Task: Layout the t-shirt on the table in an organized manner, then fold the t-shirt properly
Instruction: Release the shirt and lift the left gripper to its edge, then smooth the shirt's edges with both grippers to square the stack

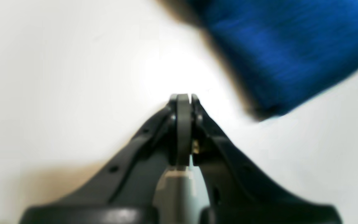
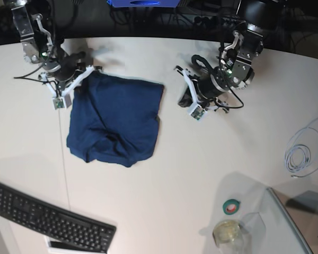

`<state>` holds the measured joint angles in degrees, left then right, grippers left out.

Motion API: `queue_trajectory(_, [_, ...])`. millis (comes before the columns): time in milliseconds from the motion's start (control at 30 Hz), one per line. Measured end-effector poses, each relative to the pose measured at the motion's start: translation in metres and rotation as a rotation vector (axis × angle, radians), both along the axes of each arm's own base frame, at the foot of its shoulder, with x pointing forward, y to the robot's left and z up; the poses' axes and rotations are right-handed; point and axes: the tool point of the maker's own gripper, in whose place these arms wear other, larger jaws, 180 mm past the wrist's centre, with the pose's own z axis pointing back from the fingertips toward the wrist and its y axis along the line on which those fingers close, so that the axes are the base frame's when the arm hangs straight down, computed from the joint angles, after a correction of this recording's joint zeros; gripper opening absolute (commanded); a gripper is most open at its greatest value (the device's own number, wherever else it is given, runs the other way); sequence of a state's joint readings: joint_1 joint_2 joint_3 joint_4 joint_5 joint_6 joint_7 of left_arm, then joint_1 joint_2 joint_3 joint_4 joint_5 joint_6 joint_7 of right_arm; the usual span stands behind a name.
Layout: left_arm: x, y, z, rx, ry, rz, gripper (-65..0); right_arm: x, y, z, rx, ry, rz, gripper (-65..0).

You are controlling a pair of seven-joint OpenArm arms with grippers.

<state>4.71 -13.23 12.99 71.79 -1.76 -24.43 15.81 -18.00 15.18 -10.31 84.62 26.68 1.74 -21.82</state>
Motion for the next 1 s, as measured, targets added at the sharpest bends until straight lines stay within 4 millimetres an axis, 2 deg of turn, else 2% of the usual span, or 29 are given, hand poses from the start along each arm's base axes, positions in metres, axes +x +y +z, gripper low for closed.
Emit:
queue_trajectory(100, [-0.001, 0.007, 0.015, 0.0, -0.039, 0.013, -65.0, -0.005, 0.0, 0.013, -0.013, -0.009, 0.015, -65.0])
queue_trajectory(167, [0.004, 0.0, 0.032, -0.026, -0.086, 0.029, -65.0, 0.004, 0.006, 0.028, 0.004, -0.055, 0.02, -65.0])
queue_trajectory(233, [0.01, -0.016, 0.051, -0.071, -0.135, 0.024, -65.0, 0.012, 0.011, 0.04, 0.019, -0.1, 0.024, -65.0])
queue_trajectory(333, [0.014, -0.044, 0.073, -0.148, -0.184, 0.03, -65.0, 0.003, 0.016, 0.044, 0.029, -0.102, 0.03, -65.0])
queue_trajectory(367, [0.014, -0.051, 0.075, -0.168, -0.184, 0.033, -65.0, -0.002, 0.016, 0.043, 0.03, -0.092, 0.031, -63.5])
queue_trajectory(433, [0.012, -0.064, 0.076, -0.198, -0.175, 0.03, -65.0, -0.01, 0.013, 0.038, 0.022, -0.062, 0.01, -56.3])
queue_trajectory(533, [0.011, -0.073, 0.071, -0.21, -0.158, 0.037, -65.0, -0.01, -0.004, 0.034, -0.024, -0.047, -0.096, -41.3])
queue_trajectory(567, [0.008, -0.078, 0.068, -0.205, -0.151, 0.02, -65.0, -0.01, -0.007, 0.035, -0.031, -0.054, -0.105, -38.4])
queue_trajectory(633, [-0.002, -0.094, 0.062, -0.217, -0.125, -0.031, -65.0, -0.018, -0.008, 0.031, -0.035, -0.033, -0.103, -36.6])
queue_trajectory(733, [-0.022, -0.106, 0.039, -0.22, -0.041, -0.067, -65.0, -0.023, -0.007, 0.026, -0.033, -0.01, -0.104, -36.6])
queue_trajectory(800, [-0.029, -0.102, 0.024, -0.195, -0.002, -0.068, -65.0, -0.02, -0.011, 0.022, -0.043, -0.011, -0.11, -36.6])
queue_trajectory(867, [-0.026, -0.093, 0.019, -0.173, 0.003, -0.058, -65.0, -0.024, -0.016, 0.013, -0.055, 0.011, -0.117, -38.1])
queue_trajectory(933, [-0.022, -0.085, 0.018, -0.156, -0.004, -0.052, -65.0, -0.026, -0.017, 0.009, -0.059, 0.022, -0.12, -47.1])
queue_trajectory(1000, [-0.022, -0.082, 0.016, -0.15, -0.003, -0.048, -65.0, -0.025, -0.018, 0.009, -0.059, 0.01, -0.125, -60.8])
